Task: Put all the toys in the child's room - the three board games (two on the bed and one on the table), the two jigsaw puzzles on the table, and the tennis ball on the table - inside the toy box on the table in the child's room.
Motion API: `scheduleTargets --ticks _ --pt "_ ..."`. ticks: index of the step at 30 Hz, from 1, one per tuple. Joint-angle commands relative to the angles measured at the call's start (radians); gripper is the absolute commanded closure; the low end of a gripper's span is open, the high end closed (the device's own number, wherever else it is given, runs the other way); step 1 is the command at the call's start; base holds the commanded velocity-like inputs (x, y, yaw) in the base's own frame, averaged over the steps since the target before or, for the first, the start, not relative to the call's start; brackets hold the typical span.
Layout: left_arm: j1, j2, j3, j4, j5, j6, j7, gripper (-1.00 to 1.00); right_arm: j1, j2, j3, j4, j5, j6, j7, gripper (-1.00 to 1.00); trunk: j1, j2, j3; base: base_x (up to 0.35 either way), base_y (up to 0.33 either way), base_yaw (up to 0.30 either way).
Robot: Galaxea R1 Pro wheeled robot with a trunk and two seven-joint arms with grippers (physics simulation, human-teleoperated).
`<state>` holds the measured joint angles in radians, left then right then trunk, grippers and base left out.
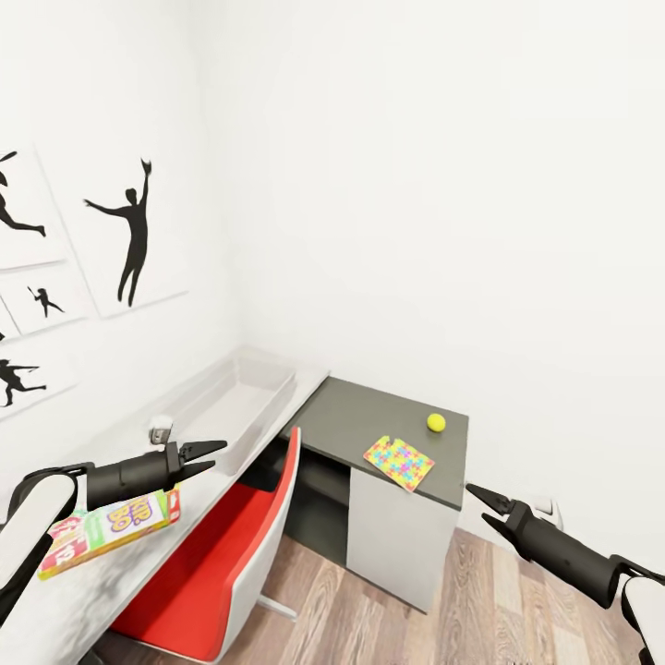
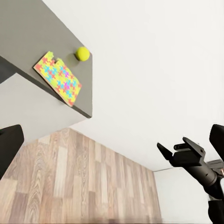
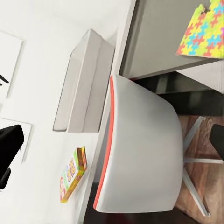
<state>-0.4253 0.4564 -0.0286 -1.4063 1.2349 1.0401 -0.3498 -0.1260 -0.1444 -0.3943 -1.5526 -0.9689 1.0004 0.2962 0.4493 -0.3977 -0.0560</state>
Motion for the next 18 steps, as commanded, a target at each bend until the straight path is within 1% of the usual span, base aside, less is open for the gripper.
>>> scheduleTargets --ticks 1,18 --pt "-0.001 0.001 -0.001 0.0 -0.008 0.001 -0.009 -1.0 -0.001 0.0 -0.001 0.0 0.01 0.004 0.01 -1.0 0.001 -0.002 -0.002 0.0 0.0 -0.255" --pt "-0.001 0.0 -0.001 0.001 -0.01 -0.001 -0.009 -1.0 -0.001 0.0 -0.001 0.033 0.009 -0.024 0.011 -1.0 0.001 -0.002 0.004 0.0 0.0 -0.257"
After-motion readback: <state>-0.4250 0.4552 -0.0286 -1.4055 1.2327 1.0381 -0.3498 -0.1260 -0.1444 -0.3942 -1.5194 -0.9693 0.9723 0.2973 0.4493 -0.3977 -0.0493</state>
